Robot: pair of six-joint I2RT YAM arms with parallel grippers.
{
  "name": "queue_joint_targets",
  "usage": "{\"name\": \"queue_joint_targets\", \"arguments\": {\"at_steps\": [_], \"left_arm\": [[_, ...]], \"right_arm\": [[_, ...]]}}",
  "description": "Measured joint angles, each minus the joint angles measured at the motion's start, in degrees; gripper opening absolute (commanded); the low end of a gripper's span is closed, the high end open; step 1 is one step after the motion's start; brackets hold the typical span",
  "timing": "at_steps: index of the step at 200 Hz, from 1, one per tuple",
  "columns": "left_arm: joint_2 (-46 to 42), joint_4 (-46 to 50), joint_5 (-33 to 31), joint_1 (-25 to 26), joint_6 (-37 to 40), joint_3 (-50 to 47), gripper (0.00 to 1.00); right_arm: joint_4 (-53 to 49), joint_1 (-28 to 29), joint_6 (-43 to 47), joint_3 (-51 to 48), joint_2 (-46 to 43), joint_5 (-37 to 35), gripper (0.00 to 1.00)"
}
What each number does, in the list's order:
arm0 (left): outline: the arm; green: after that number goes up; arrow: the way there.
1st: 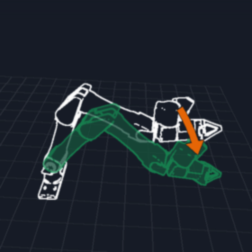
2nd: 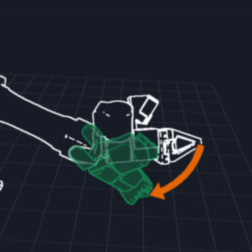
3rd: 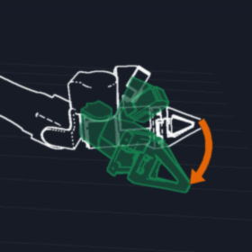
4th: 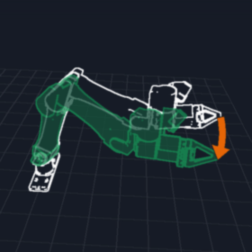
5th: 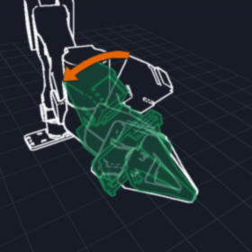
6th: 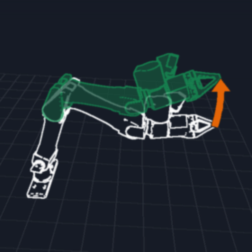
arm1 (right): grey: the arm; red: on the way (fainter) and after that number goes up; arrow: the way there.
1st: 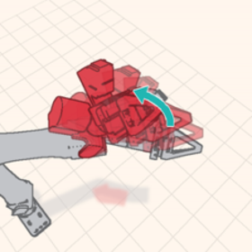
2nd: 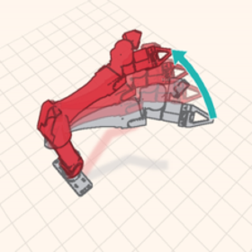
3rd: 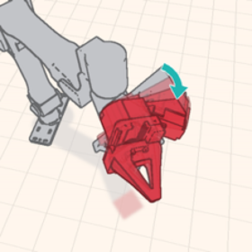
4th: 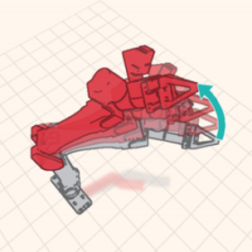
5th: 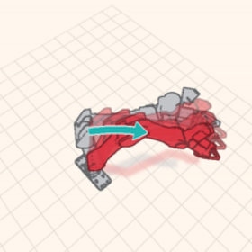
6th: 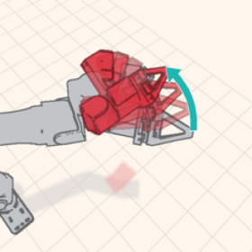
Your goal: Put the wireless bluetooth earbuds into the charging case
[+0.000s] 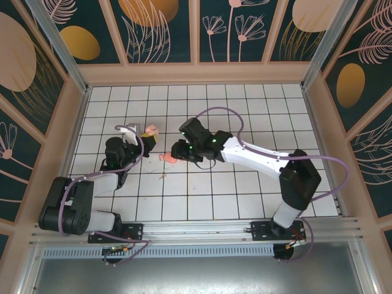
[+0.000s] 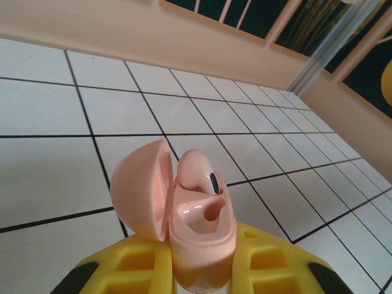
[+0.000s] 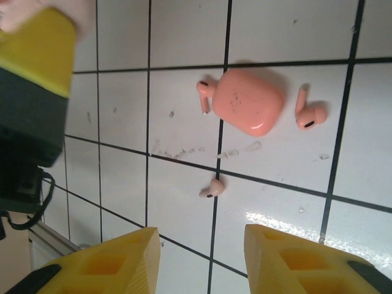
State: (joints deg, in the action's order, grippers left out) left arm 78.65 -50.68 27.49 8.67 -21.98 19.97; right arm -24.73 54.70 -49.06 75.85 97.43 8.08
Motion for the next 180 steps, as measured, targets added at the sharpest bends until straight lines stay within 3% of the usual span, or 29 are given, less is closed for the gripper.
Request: {"name": "queue_joint_targets", "arguments": {"at_steps": [88, 180], "left_arm": [[-0.7, 1.3, 0.1, -6.9, -4.2, -2.2, 0.12], [-4.0, 2.5, -0.5, -7.6, -4.3, -2.7, 0.12]], "right_arm": [[-6.7, 4.3, -0.9, 11.5, 15.6, 2.7, 0.37], [-9.4, 5.4, 1.0, 19.1, 26.1, 5.4, 0.34]]}}
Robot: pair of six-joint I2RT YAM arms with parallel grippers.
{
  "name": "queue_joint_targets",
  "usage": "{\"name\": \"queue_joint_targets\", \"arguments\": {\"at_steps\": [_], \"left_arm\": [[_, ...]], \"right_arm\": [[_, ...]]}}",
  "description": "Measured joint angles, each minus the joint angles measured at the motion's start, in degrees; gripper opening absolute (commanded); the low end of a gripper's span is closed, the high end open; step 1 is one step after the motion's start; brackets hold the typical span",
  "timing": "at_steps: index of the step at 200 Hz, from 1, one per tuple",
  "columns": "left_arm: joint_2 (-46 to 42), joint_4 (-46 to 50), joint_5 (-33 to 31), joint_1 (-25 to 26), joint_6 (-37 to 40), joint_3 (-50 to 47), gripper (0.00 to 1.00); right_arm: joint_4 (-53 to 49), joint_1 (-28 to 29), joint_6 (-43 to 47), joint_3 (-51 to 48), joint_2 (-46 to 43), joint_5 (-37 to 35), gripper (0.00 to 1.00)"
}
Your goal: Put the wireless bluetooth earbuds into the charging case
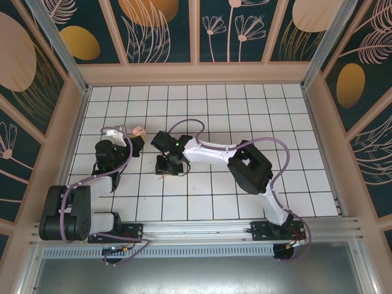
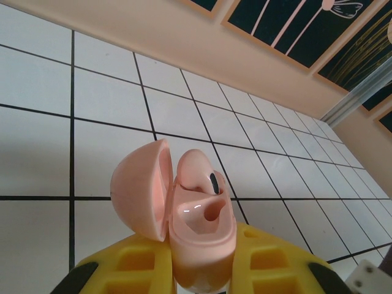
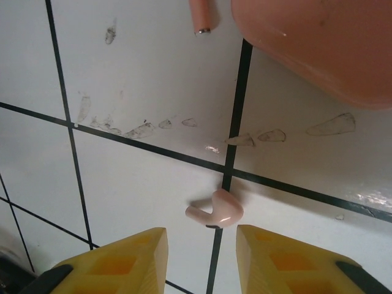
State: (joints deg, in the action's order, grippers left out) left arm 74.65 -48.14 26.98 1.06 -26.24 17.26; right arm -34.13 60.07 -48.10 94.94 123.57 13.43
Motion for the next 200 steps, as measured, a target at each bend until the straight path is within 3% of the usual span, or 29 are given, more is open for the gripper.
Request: {"name": "queue_joint_targets", "arguments": {"at_steps": [74, 150, 200], "left_arm": [[-0.9, 0.9, -0.7, 0.0, 0.0, -0.2, 0.12], [-2.2, 2.8, -2.0, 0.0, 0.9, -0.2, 0.13], [-2.5, 3.5, -2.0, 0.0, 1.4, -0.2, 0.13]], "right_arm": [[-1.9, 0.2, 1.5, 2.1, 3.2, -0.3, 0.32], [-3.6, 0.3, 2.9, 2.5, 3.7, -3.3, 0.23], [-1.6, 0.4, 3.4, -3.3, -0.8, -4.4, 0.21]]}}
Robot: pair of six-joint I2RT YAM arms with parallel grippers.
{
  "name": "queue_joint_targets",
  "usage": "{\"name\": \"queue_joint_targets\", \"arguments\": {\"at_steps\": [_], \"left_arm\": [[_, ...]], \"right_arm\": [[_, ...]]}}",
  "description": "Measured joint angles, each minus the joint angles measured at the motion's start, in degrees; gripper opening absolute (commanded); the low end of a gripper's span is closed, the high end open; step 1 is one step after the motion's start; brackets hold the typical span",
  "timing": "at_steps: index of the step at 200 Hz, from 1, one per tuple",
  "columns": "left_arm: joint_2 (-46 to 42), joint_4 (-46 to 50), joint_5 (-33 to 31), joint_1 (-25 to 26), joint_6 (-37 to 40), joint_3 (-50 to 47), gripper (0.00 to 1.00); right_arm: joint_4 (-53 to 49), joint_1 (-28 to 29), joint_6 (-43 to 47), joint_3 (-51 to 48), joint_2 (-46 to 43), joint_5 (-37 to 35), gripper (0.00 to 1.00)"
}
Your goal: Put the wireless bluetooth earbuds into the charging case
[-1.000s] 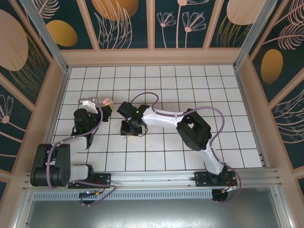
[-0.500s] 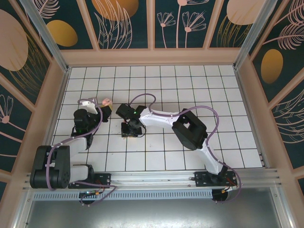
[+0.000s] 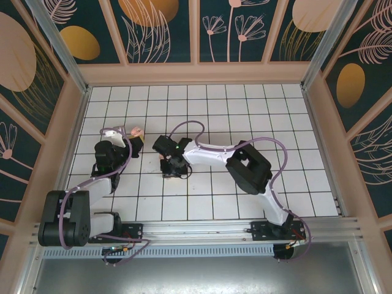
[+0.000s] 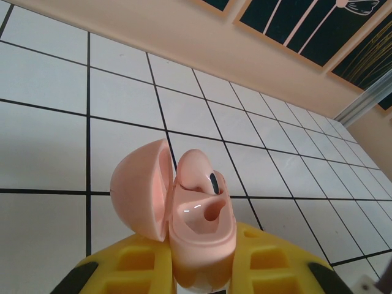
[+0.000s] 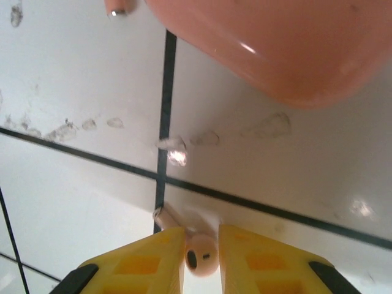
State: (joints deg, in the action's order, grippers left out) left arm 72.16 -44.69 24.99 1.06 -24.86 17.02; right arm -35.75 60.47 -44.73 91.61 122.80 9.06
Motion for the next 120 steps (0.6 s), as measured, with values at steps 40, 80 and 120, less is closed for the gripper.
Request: {"name": "queue_joint_targets", "arguments": {"at_steps": [40, 80, 120], "left_arm": [[-0.2, 0.0, 0.0, 0.0, 0.2, 0.0, 0.13], [-0.2, 0.0, 0.2, 0.0, 0.5, 0.0, 0.13], [-0.2, 0.0, 0.4, 0.0, 0.6, 0.0, 0.13]], "right_arm": [[1.0, -0.5, 1.4, -4.9, -5.7, 0.5, 0.21], [0.8, -2.1, 2.4, -7.6, -8.6, 1.7, 0.27], [0.8, -1.7, 2.4, -6.5, -8.3, 3.1, 0.34]]}}
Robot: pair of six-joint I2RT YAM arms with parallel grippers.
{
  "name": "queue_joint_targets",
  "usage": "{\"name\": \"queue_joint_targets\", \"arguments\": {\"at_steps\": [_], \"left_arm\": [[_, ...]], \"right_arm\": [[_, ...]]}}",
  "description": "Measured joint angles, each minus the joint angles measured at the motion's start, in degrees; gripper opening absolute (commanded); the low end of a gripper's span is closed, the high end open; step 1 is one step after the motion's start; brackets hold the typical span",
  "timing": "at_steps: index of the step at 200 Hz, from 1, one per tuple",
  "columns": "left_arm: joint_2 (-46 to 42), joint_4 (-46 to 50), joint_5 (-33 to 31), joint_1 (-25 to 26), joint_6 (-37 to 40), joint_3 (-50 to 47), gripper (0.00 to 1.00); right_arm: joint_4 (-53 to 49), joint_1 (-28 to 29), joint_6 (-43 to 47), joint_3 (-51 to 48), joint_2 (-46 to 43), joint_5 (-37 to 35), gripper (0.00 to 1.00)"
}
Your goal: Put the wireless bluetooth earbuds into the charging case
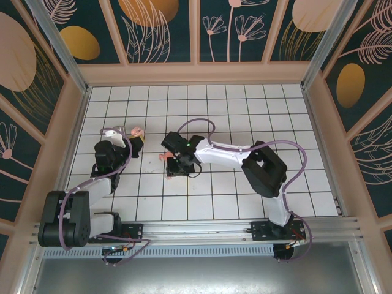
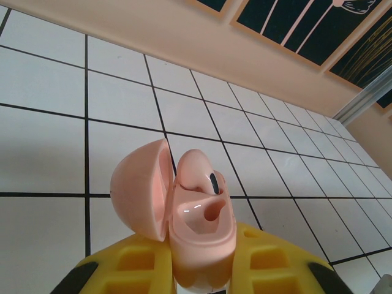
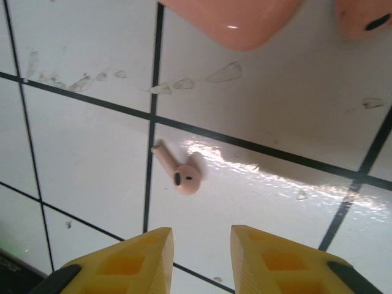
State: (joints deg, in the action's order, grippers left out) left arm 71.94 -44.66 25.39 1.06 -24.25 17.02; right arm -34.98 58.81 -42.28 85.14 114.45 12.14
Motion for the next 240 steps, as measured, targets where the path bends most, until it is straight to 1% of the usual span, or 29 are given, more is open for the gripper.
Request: {"name": "queue_joint_targets", "arguments": {"at_steps": [43, 102, 148, 198, 240], "left_arm": [[0.0, 0.1, 0.3, 0.0, 0.2, 0.0, 0.13], [0.0, 0.4, 0.3, 0.0, 0.2, 0.0, 0.13], [0.0, 0.4, 0.7, 0.0, 0.2, 0.0, 0.13], [0.0, 0.4, 1.0, 0.0, 0.2, 0.0, 0.12], [0.0, 0.4, 1.1, 0.0, 0.2, 0.0, 0.12]], "right_arm": [[0.0, 0.6, 0.2, 4.0, 3.2, 0.7, 0.34], [-0.9, 0.7, 1.6, 5.7, 7.5, 0.9, 0.32], [-1.3, 0.9, 2.0, 5.9, 8.4, 0.8, 0.28], [-1.2, 0.9, 3.0, 5.9, 8.8, 0.8, 0.21], [-1.2, 0.9, 4.5, 5.9, 8.8, 0.8, 0.21]]}}
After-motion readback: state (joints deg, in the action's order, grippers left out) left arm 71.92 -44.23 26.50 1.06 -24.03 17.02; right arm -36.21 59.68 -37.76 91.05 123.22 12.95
